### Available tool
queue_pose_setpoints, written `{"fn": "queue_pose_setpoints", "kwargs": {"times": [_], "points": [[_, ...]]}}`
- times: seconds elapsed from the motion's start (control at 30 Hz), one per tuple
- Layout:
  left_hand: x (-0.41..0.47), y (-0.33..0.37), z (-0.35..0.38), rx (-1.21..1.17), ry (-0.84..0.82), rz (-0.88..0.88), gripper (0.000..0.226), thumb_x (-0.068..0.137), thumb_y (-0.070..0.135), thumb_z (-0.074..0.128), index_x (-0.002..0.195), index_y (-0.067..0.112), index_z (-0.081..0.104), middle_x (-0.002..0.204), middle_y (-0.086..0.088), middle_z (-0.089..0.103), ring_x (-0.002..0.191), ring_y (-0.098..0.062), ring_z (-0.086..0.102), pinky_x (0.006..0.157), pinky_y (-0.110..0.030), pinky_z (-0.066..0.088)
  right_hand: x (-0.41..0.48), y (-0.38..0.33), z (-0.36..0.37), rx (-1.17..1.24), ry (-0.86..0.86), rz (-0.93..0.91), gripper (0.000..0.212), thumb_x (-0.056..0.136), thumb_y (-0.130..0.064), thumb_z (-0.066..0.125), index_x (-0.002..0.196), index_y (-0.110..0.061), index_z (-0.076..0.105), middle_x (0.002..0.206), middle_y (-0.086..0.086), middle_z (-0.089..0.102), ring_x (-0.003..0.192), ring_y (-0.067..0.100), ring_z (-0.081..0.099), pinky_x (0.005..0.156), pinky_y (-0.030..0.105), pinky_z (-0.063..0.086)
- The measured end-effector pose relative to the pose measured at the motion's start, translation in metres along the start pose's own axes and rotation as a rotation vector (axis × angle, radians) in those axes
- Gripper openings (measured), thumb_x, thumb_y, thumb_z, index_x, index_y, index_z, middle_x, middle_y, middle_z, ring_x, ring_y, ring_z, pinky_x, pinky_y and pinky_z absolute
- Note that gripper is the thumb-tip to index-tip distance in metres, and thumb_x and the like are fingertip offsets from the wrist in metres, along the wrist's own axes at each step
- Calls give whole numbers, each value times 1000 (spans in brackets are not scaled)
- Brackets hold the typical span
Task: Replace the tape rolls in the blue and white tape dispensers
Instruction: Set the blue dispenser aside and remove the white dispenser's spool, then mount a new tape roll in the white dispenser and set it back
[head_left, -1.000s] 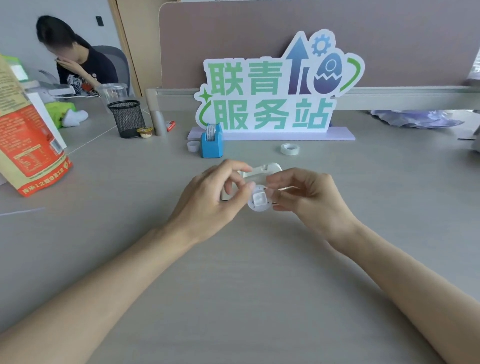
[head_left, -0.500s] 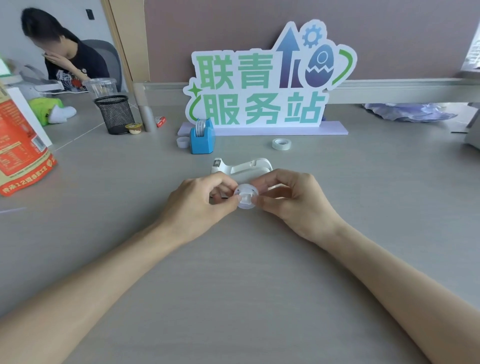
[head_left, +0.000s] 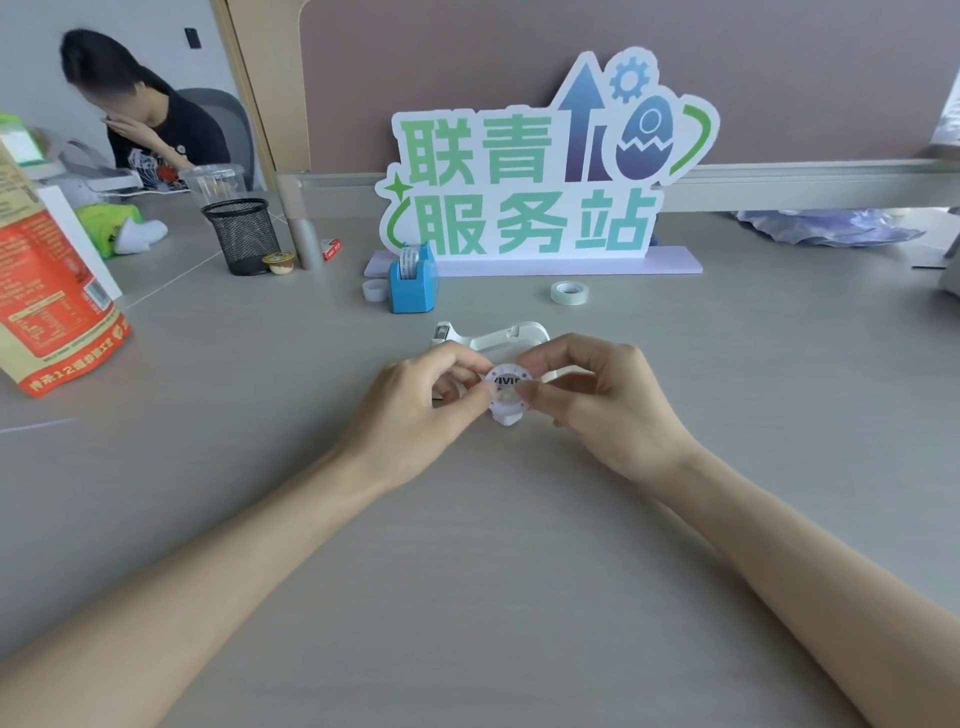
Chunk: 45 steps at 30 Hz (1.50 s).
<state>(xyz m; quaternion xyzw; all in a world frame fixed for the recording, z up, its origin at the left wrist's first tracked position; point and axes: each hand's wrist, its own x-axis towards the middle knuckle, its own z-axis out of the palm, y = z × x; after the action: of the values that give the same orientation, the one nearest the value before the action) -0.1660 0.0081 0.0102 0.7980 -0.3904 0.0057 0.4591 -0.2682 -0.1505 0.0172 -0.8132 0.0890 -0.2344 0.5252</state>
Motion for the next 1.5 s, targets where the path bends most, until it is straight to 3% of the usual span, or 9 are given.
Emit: {"fn": "queue_pose_setpoints", "kwargs": {"times": [0.13, 0.23, 0.37, 0.53, 0.67, 0.8, 1.0, 1.17, 1.5], "points": [[-2, 0, -1, -10, -21, 52, 13, 89, 25, 61, 100, 27, 67, 90, 9, 70, 84, -11, 62, 78, -18, 47, 2, -2, -9, 2, 32, 19, 5, 84, -14, 73, 84, -18, 72, 86, -3, 76, 71, 18, 73, 62, 35, 49], [-5, 1, 1, 96, -5, 142, 20, 86, 30, 59, 105, 27, 64, 99, 16, 64, 80, -13, 58, 80, -27, 48, 3, -1, -18, -80, 45, 21, 3, 82, -20, 73, 80, -19, 74, 76, -1, 76, 71, 18, 72, 65, 35, 54], [-6, 0, 3, 212, -30, 218, 32, 79, 46, 52, 107, 35, 60, 103, 23, 51, 80, -6, 54, 78, -38, 51, 2, 3, -27, -296, 26, -36, 12, 79, -33, 70, 72, -24, 72, 70, -14, 72, 64, 2, 61, 55, 10, 41], [-5, -6, 6, 254, -33, 265, 32, 83, 48, 52, 111, 37, 60, 114, 21, 55, 91, 14, 46, 81, -37, 51, 4, 13, -32, -574, -40, -68, 5, 78, -29, 66, 75, -25, 67, 75, -12, 69, 78, 7, 64, 73, 31, 53], [-3, -6, 6, 243, 54, 290, 26, 87, 37, 49, 108, 31, 64, 111, 18, 59, 96, 5, 49, 82, -35, 50, 8, 23, -28, -582, 81, -132, 16, 77, -34, 55, 81, -25, 67, 81, -11, 67, 78, 14, 64, 73, 35, 54], [11, -13, 0, 403, 241, 435, 22, 85, 14, 54, 101, 17, 68, 110, 5, 64, 105, -12, 49, 84, -23, 43, 34, 36, -29, -673, 258, -165, 21, 89, -15, 55, 107, -13, 66, 104, 4, 67, 94, 28, 64, 78, 36, 51], [24, -24, 0, 410, 199, 431, 30, 83, 14, 46, 103, 12, 68, 112, -1, 66, 106, -13, 49, 91, -18, 37, 97, 56, -23, -965, 56, 27, 53, 94, -22, 44, 145, -16, 34, 152, 8, 36, 132, 34, 39, 102, 46, 36], [21, -20, 0, 413, 193, 425, 29, 82, 8, 50, 107, 12, 67, 112, 0, 66, 107, -13, 49, 89, -16, 37, 127, 60, -22, -996, -144, 79, 63, 97, -37, 34, 154, -23, 12, 164, -2, 13, 146, 26, 22, 112, 48, 21], [15, -11, -2, 571, 253, 567, 26, 82, 10, 56, 104, 15, 67, 92, -1, 63, 86, -26, 54, 70, -41, 46, 98, 52, -18, -899, 153, 92, 33, 91, -26, 49, 115, -4, 57, 122, 16, 51, 118, 36, 43, 96, 42, 42]]}}
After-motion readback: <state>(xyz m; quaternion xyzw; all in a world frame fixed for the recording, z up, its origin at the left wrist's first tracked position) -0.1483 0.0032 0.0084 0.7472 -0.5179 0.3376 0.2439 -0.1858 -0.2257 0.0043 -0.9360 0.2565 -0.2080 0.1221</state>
